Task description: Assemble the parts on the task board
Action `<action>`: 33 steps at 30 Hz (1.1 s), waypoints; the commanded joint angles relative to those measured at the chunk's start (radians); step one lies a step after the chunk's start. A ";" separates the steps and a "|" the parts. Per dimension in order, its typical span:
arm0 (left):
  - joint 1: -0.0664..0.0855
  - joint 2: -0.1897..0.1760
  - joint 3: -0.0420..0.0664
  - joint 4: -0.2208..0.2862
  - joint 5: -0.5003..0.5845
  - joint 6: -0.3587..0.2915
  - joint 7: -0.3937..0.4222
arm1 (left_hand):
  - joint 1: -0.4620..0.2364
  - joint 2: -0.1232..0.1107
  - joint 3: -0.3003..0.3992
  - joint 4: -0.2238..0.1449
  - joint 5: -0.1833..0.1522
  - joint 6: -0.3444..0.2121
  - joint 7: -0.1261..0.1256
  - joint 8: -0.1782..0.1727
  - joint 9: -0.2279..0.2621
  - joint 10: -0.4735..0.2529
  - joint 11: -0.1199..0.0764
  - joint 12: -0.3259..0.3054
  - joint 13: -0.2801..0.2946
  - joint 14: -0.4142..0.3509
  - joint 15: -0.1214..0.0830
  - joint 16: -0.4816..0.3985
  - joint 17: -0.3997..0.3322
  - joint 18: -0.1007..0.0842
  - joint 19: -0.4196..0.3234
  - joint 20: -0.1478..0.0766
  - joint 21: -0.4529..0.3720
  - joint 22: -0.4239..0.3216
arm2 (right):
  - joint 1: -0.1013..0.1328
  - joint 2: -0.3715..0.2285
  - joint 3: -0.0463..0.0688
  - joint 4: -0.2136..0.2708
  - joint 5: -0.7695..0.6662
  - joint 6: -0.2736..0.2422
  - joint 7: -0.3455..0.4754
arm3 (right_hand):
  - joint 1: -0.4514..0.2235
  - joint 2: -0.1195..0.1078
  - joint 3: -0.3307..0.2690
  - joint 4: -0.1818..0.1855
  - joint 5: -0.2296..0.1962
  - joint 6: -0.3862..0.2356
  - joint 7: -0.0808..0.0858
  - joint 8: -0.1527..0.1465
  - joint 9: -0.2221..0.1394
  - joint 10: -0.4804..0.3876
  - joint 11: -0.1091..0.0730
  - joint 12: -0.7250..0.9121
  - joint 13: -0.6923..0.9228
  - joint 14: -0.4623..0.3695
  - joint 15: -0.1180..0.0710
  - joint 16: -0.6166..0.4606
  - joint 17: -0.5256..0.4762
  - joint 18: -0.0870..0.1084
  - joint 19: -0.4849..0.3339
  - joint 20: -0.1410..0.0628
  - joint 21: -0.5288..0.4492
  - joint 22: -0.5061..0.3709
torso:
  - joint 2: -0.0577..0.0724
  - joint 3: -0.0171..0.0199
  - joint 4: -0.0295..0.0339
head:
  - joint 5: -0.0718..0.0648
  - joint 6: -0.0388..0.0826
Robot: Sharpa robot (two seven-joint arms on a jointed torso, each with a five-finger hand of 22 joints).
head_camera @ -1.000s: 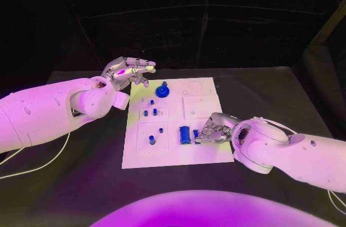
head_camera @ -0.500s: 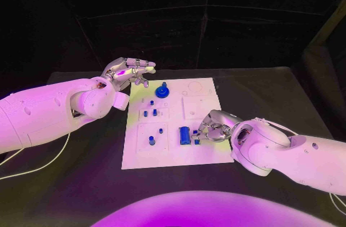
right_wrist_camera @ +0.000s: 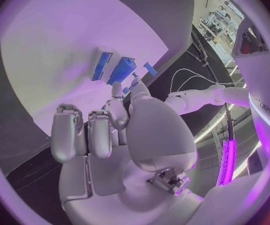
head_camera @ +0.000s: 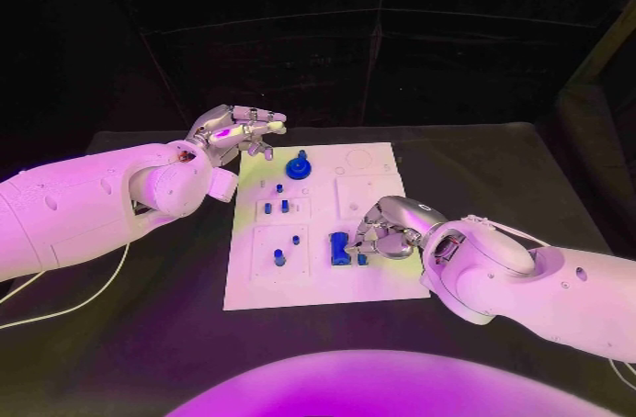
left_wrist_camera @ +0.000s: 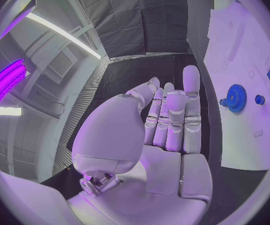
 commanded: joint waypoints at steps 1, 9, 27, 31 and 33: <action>0.002 0.001 0.001 0.001 0.003 0.007 0.003 | -0.003 0.010 0.004 -0.004 -0.003 -0.001 0.002 0.005 -0.001 -0.007 -0.001 0.003 0.000 -0.007 -0.002 -0.004 -0.001 0.013 -0.004 -0.001 -0.006 -0.001 | 0.001 0.007 0.000 -0.001 -0.044 0.050 0.003 | 0.011 -0.001 -0.004 -0.003 -0.005 0.002 -0.001 0.004 0.002 0.001 -0.002 0.006 0.001 0.074 -0.007 0.002 0.091 -0.008 0.010 -0.004 -0.003 0.012 | 0.000 -0.0006 0.0013 | 0.000 -0.002; 0.002 0.002 0.001 0.000 0.003 0.007 0.002 | -0.003 0.010 0.004 -0.004 -0.003 -0.001 0.002 0.005 -0.001 -0.007 -0.001 0.003 0.000 -0.007 -0.002 -0.004 -0.001 0.013 -0.004 -0.001 -0.006 -0.001 | 0.001 0.023 0.000 -0.007 -0.070 0.069 -0.031 | 0.020 0.002 -0.006 -0.009 -0.009 0.001 -0.002 0.006 0.003 0.002 -0.003 0.007 0.002 0.074 -0.008 0.002 0.092 -0.008 0.010 -0.004 -0.003 0.012 | 0.000 0.0002 0.0007 | 0.003 -0.003; 0.002 0.004 0.000 -0.001 0.003 0.009 0.002 | -0.003 0.010 0.004 -0.004 -0.003 -0.001 0.002 0.005 -0.001 -0.007 -0.001 0.003 0.000 -0.007 -0.002 -0.004 -0.001 0.013 -0.004 -0.001 -0.006 -0.001 | 0.001 0.034 0.000 -0.014 -0.092 0.107 -0.067 | 0.053 0.014 -0.019 -0.034 -0.047 -0.001 -0.003 0.016 0.010 0.004 -0.004 0.010 0.005 0.075 -0.008 0.004 0.096 -0.009 0.011 -0.006 -0.001 0.016 | 0.000 -0.0001 0.0005 | 0.006 -0.004; 0.002 0.004 0.000 -0.002 0.003 0.009 0.003 | -0.003 0.010 0.004 -0.004 -0.003 -0.001 0.002 0.005 -0.001 -0.007 -0.001 0.003 0.000 -0.007 -0.002 -0.004 -0.001 0.013 -0.004 -0.001 -0.006 -0.001 | 0.001 0.035 0.000 -0.018 -0.088 0.087 -0.084 | 0.051 0.023 -0.020 -0.032 -0.042 0.001 -0.004 0.018 0.011 0.006 -0.005 0.014 0.007 0.075 -0.009 0.005 0.097 -0.009 0.012 -0.006 0.000 0.017 | 0.000 0.0007 0.0000 | 0.006 -0.004; 0.002 0.004 0.000 -0.002 0.003 0.009 0.003 | -0.003 0.010 0.004 -0.004 -0.003 -0.001 0.002 0.005 -0.001 -0.007 -0.001 0.003 0.000 -0.007 -0.002 -0.004 -0.001 0.013 -0.004 -0.001 -0.006 -0.001 | 0.001 0.035 0.000 -0.020 -0.086 0.082 -0.091 | 0.050 0.024 -0.021 -0.031 -0.041 0.001 -0.004 0.018 0.011 0.006 -0.005 0.014 0.007 0.075 -0.009 0.005 0.098 -0.009 0.012 -0.006 -0.001 0.017 | 0.000 0.0005 0.0005 | 0.007 -0.004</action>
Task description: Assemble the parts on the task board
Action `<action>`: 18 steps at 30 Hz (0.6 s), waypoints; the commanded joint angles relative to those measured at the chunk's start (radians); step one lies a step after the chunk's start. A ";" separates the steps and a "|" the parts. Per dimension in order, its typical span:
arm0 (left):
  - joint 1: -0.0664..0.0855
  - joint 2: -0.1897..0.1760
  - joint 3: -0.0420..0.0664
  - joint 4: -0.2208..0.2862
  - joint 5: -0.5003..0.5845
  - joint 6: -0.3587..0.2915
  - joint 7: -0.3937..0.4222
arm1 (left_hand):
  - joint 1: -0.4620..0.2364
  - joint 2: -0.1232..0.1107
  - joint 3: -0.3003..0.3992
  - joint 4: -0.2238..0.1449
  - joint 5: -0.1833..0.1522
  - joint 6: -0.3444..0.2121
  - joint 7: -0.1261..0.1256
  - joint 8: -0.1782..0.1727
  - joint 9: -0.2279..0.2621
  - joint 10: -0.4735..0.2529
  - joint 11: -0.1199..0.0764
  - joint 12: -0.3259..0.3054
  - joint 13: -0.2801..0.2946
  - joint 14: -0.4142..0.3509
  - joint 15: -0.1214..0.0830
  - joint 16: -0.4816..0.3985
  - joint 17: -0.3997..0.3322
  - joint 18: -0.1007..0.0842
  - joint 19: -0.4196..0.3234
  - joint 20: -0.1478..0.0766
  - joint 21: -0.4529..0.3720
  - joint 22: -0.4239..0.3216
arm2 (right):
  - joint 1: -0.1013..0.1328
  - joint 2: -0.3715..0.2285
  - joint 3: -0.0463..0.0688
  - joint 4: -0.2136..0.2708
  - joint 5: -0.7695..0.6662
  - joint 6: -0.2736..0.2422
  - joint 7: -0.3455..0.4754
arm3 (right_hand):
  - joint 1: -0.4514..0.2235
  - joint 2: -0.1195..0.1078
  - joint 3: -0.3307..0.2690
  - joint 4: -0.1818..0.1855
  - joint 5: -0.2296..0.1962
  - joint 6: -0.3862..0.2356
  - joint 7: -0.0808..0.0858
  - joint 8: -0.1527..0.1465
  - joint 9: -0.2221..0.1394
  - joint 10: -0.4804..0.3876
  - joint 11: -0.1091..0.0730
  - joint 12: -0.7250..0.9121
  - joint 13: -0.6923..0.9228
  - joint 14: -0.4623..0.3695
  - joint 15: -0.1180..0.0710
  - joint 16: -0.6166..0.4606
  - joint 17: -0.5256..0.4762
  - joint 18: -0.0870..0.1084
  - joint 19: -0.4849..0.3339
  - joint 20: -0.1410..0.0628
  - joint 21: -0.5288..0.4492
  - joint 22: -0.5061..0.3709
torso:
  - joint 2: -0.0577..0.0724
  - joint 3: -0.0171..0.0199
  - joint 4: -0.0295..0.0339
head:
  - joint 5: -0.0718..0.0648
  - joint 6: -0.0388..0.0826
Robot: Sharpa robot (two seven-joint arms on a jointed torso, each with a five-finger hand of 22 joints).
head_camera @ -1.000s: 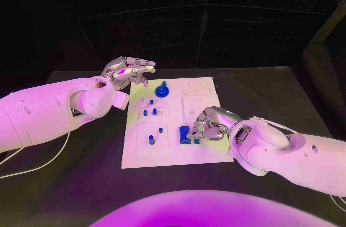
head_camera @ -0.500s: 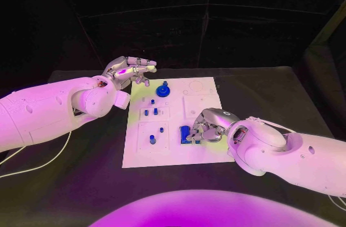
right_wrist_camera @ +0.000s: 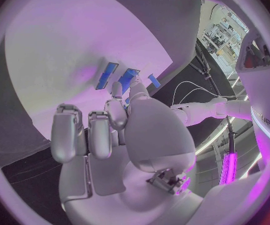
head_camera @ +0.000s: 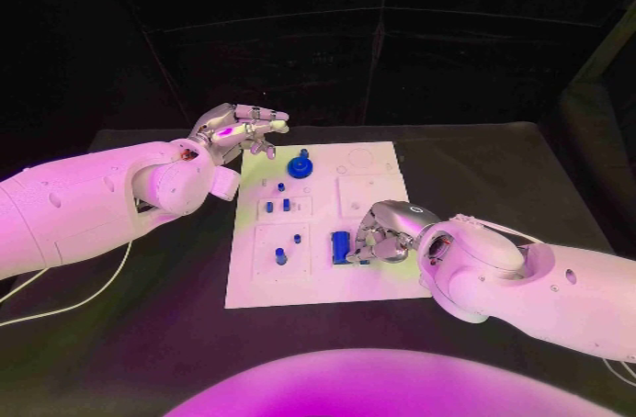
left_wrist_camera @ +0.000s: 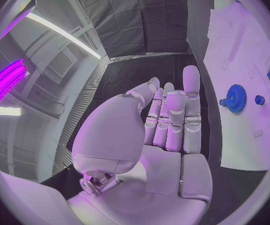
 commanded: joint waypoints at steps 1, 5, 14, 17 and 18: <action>0.002 0.001 0.001 0.000 0.003 0.009 0.004 | -0.003 0.010 0.004 -0.004 -0.003 -0.001 0.002 0.005 -0.002 -0.007 -0.001 0.003 0.000 -0.007 -0.002 -0.004 -0.001 0.014 -0.004 -0.001 -0.006 -0.001 | 0.001 0.002 0.000 -0.002 -0.007 -0.017 -0.030 | -0.004 0.012 -0.001 -0.002 0.004 0.001 -0.004 0.004 0.002 0.006 -0.004 0.004 0.001 0.071 -0.005 0.005 0.098 -0.009 0.012 -0.006 0.000 0.017 | 0.000 -0.0002 0.0004 | 0.000 -0.001; 0.002 0.001 0.001 0.000 0.003 0.009 0.004 | -0.003 0.010 0.004 -0.004 -0.003 -0.001 0.002 0.005 -0.002 -0.007 -0.001 0.003 0.000 -0.007 -0.002 -0.004 -0.001 0.014 -0.004 -0.001 -0.006 -0.001 | 0.001 0.002 0.000 -0.005 -0.004 -0.021 -0.034 | -0.007 0.014 -0.002 0.000 0.006 0.001 -0.004 0.005 0.002 0.006 -0.004 0.005 0.002 0.071 -0.006 0.005 0.098 -0.009 0.012 -0.006 0.000 0.018 | 0.000 -0.0003 0.0002 | 0.002 -0.002; 0.002 0.001 0.001 0.000 0.003 0.009 0.003 | -0.003 0.010 0.004 -0.004 -0.003 -0.001 0.002 0.005 -0.002 -0.007 -0.001 0.003 0.000 -0.007 -0.002 -0.004 -0.001 0.014 -0.004 -0.001 -0.006 -0.001 | 0.001 -0.002 0.000 -0.005 0.009 -0.017 -0.029 | -0.013 0.016 -0.008 0.003 0.007 -0.001 -0.004 0.006 0.003 0.006 -0.004 0.003 0.001 0.071 -0.006 0.005 0.097 -0.009 0.012 -0.006 0.000 0.018 | 0.000 0.0001 -0.0002 | 0.003 -0.001; 0.002 0.001 0.000 0.000 0.003 0.009 0.003 | -0.003 0.010 0.004 -0.004 -0.003 -0.001 0.002 0.005 -0.002 -0.007 -0.001 0.003 0.000 -0.007 -0.002 -0.004 -0.001 0.014 -0.004 -0.001 -0.006 -0.001 | 0.001 -0.012 0.000 0.001 0.037 -0.023 0.004 | -0.021 0.010 -0.019 0.006 0.008 -0.005 -0.002 0.006 0.003 0.003 -0.003 -0.004 -0.003 0.071 -0.005 0.003 0.095 -0.008 0.011 -0.006 -0.003 0.014 | -0.001 0.0004 -0.0012 | 0.004 0.000; 0.002 0.000 0.000 0.000 0.003 0.009 0.003 | -0.003 0.010 0.004 -0.004 -0.003 -0.001 0.002 0.005 -0.002 -0.007 -0.001 0.003 0.000 -0.007 -0.002 -0.004 -0.001 0.014 -0.004 -0.001 -0.006 -0.001 | 0.001 -0.015 0.000 0.003 0.047 -0.026 0.015 | -0.024 0.008 -0.023 0.007 0.009 -0.008 -0.001 0.005 0.003 0.001 -0.002 -0.010 -0.006 0.070 -0.004 0.002 0.093 -0.008 0.010 -0.006 -0.005 0.011 | -0.001 0.0005 -0.0008 | 0.004 0.001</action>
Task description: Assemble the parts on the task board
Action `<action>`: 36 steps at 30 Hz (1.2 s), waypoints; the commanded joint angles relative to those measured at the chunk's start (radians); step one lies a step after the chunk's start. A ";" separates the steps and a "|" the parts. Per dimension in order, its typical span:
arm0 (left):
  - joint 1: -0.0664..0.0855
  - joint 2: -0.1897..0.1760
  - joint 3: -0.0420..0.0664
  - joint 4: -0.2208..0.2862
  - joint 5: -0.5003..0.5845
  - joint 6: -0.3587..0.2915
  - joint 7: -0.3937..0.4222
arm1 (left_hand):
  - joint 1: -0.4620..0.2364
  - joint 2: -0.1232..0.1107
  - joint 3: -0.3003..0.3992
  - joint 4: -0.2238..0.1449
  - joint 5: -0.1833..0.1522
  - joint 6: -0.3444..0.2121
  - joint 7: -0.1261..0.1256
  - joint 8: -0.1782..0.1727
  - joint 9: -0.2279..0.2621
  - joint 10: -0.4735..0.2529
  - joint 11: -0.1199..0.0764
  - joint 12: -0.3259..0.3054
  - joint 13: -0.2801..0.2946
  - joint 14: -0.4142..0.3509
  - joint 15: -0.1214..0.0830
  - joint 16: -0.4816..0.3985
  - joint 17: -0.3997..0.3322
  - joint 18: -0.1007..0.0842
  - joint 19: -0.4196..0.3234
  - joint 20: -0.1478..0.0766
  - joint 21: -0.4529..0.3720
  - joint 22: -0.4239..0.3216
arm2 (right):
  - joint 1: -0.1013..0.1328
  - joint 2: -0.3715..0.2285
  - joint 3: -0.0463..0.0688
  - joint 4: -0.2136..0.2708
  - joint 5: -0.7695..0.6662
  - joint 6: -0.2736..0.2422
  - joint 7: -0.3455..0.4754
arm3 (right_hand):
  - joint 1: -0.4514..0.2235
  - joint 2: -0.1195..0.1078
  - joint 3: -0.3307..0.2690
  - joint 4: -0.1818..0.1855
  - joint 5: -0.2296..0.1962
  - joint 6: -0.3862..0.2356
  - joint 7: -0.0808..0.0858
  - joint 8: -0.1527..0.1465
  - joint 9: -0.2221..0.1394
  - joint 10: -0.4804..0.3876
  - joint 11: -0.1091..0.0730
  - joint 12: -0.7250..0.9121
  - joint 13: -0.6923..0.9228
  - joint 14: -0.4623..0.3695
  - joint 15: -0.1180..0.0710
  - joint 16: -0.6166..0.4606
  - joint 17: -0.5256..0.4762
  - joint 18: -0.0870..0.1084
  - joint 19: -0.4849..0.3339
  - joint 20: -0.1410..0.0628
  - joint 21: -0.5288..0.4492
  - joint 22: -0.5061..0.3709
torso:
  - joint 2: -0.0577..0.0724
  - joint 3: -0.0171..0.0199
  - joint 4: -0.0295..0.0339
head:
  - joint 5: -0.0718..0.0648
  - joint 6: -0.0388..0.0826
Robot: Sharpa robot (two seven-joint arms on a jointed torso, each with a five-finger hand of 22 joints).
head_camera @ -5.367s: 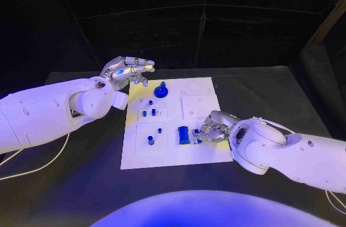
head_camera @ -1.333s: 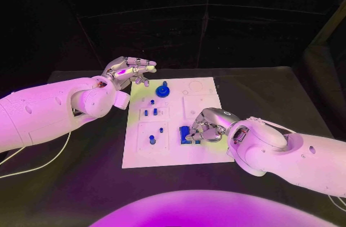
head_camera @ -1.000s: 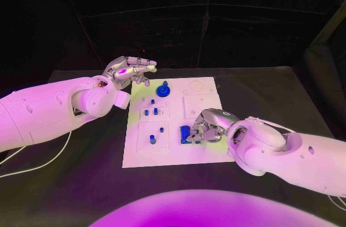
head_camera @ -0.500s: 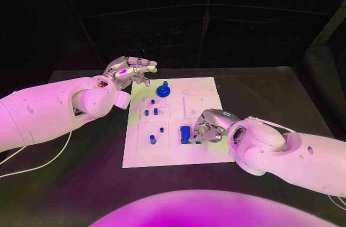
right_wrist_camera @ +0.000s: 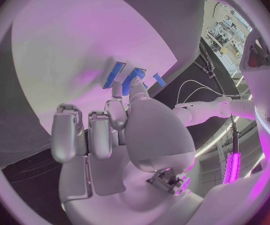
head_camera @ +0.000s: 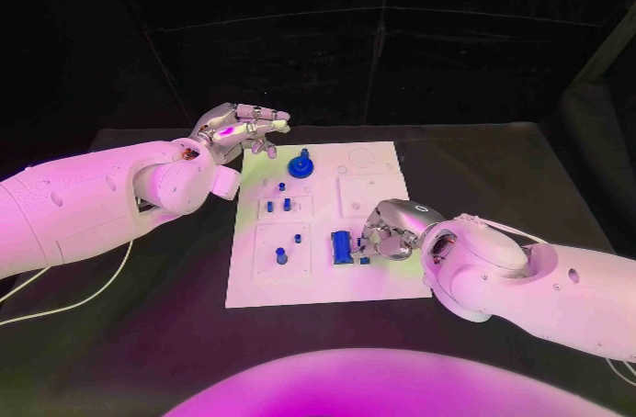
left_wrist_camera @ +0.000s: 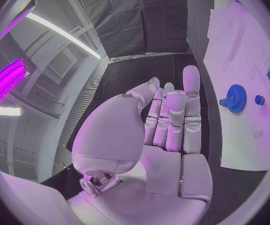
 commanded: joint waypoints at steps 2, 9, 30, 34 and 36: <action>0.002 0.000 0.001 0.000 0.003 0.009 0.003 | -0.003 0.010 0.004 -0.004 -0.003 -0.001 0.002 0.005 -0.002 -0.008 -0.001 0.003 0.000 -0.007 -0.002 -0.004 -0.001 0.013 -0.004 -0.001 -0.006 -0.001 | 0.001 -0.021 0.000 0.013 0.081 -0.018 0.098 | -0.020 -0.006 -0.019 0.005 0.015 -0.030 0.007 -0.006 -0.003 -0.010 0.005 -0.030 -0.019 0.068 -0.001 -0.005 0.083 -0.006 0.005 -0.004 -0.012 0.000 | -0.002 0.0002 0.0003 | 0.000 0.003; 0.001 -0.005 -0.001 0.000 0.003 0.004 0.004 | -0.006 0.008 0.002 -0.004 -0.003 -0.005 0.004 0.004 -0.002 -0.010 0.000 0.006 0.000 -0.008 -0.001 -0.003 -0.003 0.013 -0.004 0.000 -0.008 -0.002 | 0.006 -0.090 0.001 0.023 0.309 -0.018 0.327 | 0.007 -0.001 -0.033 -0.004 0.024 -0.115 0.042 -0.054 -0.025 -0.059 0.034 -0.123 -0.072 0.053 0.023 -0.046 0.025 0.007 -0.027 0.014 -0.056 -0.065 | -0.009 -0.0052 0.0000 | -0.010 0.025; -0.024 0.140 -0.021 -0.265 0.122 -0.065 0.120 | -0.024 0.031 -0.237 0.082 -0.005 -0.046 -0.001 -0.048 -0.005 -0.023 0.063 -0.129 -0.037 -0.316 0.111 -0.703 -0.437 0.013 -0.394 0.125 -0.421 -0.303 | 0.141 0.147 0.003 -0.671 1.221 0.023 0.899 | 0.141 0.085 -0.070 -0.063 0.023 -0.217 0.129 -0.164 -0.242 -0.381 0.177 -1.019 -1.076 -0.390 0.200 -1.343 -1.108 0.121 -0.442 0.200 -1.247 -1.174 | -0.118 -0.0217 -0.0093 | -0.016 0.158; -0.034 0.164 -0.021 -0.309 0.144 -0.078 0.132 | -0.006 0.049 -0.276 0.084 -0.003 -0.051 -0.015 -0.073 -0.006 -0.039 0.080 -0.185 -0.039 -0.336 0.130 -0.842 -0.497 0.017 -0.449 0.157 -0.490 -0.381 | 0.143 0.206 0.004 -0.752 1.254 0.038 0.931 | 0.131 0.097 -0.066 -0.083 0.019 -0.217 0.129 -0.166 -0.288 -0.374 0.182 -1.040 -1.161 -0.375 0.207 -1.393 -1.161 0.124 -0.418 0.200 -1.302 -1.217 | -0.130 -0.0179 -0.0117 | -0.015 0.171; -0.039 0.177 -0.021 -0.331 0.159 -0.087 0.136 | 0.002 0.059 -0.295 0.082 -0.003 -0.053 -0.016 -0.081 -0.006 -0.048 0.080 -0.210 -0.039 -0.344 0.130 -0.897 -0.523 0.016 -0.468 0.166 -0.509 -0.414 | 0.143 0.234 0.005 -0.787 1.262 0.045 0.941 | 0.126 0.100 -0.062 -0.090 0.019 -0.222 0.131 -0.166 -0.304 -0.379 0.188 -1.051 -1.184 -0.392 0.214 -1.404 -1.185 0.123 -0.421 0.207 -1.322 -1.231 | -0.134 -0.0163 -0.0124 | -0.015 0.175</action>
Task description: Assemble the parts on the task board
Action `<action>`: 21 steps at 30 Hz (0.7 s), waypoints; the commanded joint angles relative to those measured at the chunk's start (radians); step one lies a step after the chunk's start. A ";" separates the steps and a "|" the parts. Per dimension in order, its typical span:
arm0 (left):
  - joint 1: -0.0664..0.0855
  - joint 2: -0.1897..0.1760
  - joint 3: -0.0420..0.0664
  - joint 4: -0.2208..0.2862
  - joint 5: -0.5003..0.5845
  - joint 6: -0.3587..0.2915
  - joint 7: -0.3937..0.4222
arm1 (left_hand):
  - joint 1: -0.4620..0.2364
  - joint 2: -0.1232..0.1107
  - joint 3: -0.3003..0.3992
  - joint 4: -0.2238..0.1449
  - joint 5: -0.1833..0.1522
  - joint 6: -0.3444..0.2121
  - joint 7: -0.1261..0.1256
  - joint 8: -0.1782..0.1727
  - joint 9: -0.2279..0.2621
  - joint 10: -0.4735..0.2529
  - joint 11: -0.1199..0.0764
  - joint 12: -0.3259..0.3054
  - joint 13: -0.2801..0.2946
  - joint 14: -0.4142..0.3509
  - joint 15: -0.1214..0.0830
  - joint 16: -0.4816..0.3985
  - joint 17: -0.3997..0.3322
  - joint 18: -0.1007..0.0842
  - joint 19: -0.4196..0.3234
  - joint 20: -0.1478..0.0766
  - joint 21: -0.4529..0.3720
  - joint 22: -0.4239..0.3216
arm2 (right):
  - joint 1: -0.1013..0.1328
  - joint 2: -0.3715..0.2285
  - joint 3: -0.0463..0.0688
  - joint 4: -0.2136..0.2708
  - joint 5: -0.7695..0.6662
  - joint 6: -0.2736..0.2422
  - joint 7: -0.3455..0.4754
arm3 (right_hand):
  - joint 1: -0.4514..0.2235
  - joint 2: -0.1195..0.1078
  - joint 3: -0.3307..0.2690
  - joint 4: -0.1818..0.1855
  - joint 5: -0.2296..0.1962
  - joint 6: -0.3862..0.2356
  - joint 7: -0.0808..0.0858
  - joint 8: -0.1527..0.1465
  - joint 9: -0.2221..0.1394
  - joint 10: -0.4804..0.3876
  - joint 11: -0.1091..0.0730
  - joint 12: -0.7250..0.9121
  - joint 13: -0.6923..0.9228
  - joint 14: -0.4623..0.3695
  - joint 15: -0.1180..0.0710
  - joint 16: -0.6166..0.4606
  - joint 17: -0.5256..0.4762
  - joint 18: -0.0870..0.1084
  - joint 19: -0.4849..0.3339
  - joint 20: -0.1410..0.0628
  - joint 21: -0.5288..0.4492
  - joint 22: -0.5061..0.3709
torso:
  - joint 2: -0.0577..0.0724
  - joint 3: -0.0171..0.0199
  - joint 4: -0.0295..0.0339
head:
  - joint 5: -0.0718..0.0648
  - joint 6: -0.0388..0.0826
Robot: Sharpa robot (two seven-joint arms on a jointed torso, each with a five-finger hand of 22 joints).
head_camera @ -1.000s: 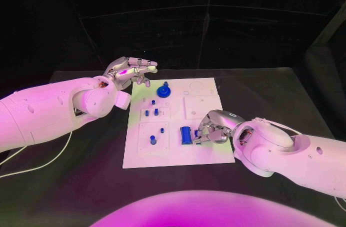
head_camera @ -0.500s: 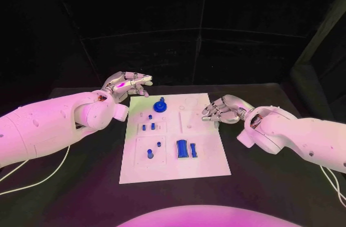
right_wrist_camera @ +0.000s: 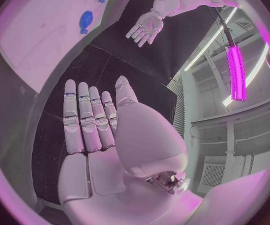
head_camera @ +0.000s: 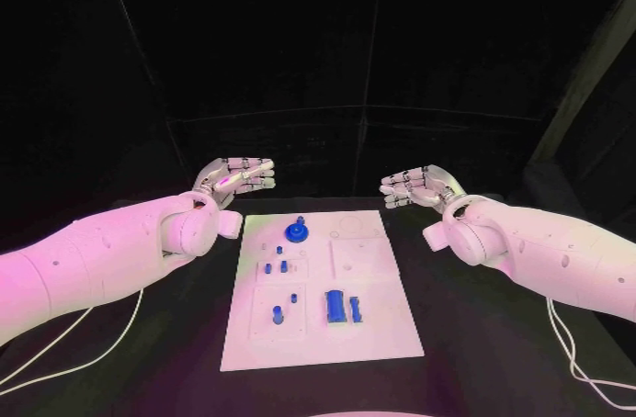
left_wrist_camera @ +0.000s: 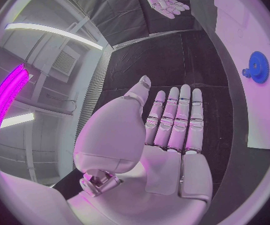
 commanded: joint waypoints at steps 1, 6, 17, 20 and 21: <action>-0.004 0.019 0.001 -0.029 0.066 -0.037 0.055 | 0.011 0.010 -0.023 -0.002 -0.003 -0.003 -0.008 -0.008 -0.001 -0.013 0.001 -0.029 -0.001 -0.007 0.003 -0.064 -0.030 0.015 -0.024 0.010 -0.017 -0.039 | 0.002 0.035 0.001 -0.045 0.099 0.041 0.095 | -0.009 0.009 0.003 -0.012 -0.004 -0.007 0.004 -0.004 -0.020 -0.006 0.010 -0.010 -0.030 -0.017 0.007 -0.010 -0.030 0.006 0.000 0.009 -0.024 -0.016 | -0.017 0.0046 -0.0036 | 0.001 0.010; -0.009 0.033 0.001 -0.045 0.031 -0.019 0.017 | -0.390 0.004 -0.088 -0.038 -0.066 -0.295 -0.050 -0.072 -0.066 -0.322 -0.053 -0.102 -0.064 -0.269 -0.042 -0.157 -0.085 -0.051 -0.251 -0.074 -0.082 -0.161 | 0.000 0.058 0.001 -0.068 0.050 0.015 0.044 | -0.455 -0.021 0.073 -0.088 -0.054 -0.282 -0.050 -0.066 -0.069 -0.320 -0.042 -0.077 -0.135 -0.340 -0.030 -0.071 -0.140 -0.054 -0.312 -0.063 -0.118 -0.087 | -0.011 0.0041 -0.0017 | 0.001 0.014; -0.049 -0.009 0.035 0.107 0.003 -0.175 0.048 | -0.720 0.004 -0.088 -0.038 -0.066 -0.529 -0.150 -0.072 -0.066 -0.571 -0.095 -0.102 -0.064 -0.488 -0.142 -0.204 -0.176 -0.077 -0.432 -0.144 -0.082 -0.238 | -0.022 0.006 0.012 0.087 0.148 -0.123 0.096 | -0.815 -0.095 0.126 -0.088 -0.099 -0.507 -0.093 -0.066 -0.158 -0.574 -0.078 -0.077 -0.135 -0.601 -0.120 -0.071 -0.140 -0.082 -0.566 -0.116 -0.118 -0.087 | -0.002 0.0247 0.0307 | -0.002 0.077; -0.074 -0.035 0.058 0.203 -0.016 -0.274 0.067 | -0.802 0.004 -0.088 -0.038 -0.066 -0.586 -0.150 -0.072 -0.066 -0.632 -0.174 -0.102 -0.064 -0.541 -0.142 -0.216 -0.176 -0.088 -0.476 -0.161 -0.082 -0.257 | -0.037 -0.027 0.020 0.186 0.211 -0.210 0.129 | -0.902 -0.095 0.139 -0.088 -0.110 -0.562 -0.103 -0.066 -0.158 -0.637 -0.153 -0.077 -0.135 -0.664 -0.120 -0.071 -0.140 -0.093 -0.628 -0.130 -0.118 -0.087 | -0.001 0.0284 0.0366 | -0.003 0.089; -0.082 -0.044 0.065 0.234 -0.021 -0.305 0.073 | -0.822 0.004 -0.088 -0.038 -0.066 -0.601 -0.150 -0.072 -0.066 -0.647 -0.174 -0.102 -0.064 -0.555 -0.142 -0.218 -0.176 -0.088 -0.487 -0.165 -0.082 -0.262 | -0.041 -0.038 0.022 0.217 0.231 -0.238 0.140 | -0.926 -0.095 0.143 -0.088 -0.180 -0.577 -0.175 -0.066 -0.158 -0.653 -0.153 -0.077 -0.135 -0.681 -0.120 -0.071 -0.140 -0.093 -0.645 -0.134 -0.118 -0.087 | -0.001 0.0287 0.0371 | -0.003 0.090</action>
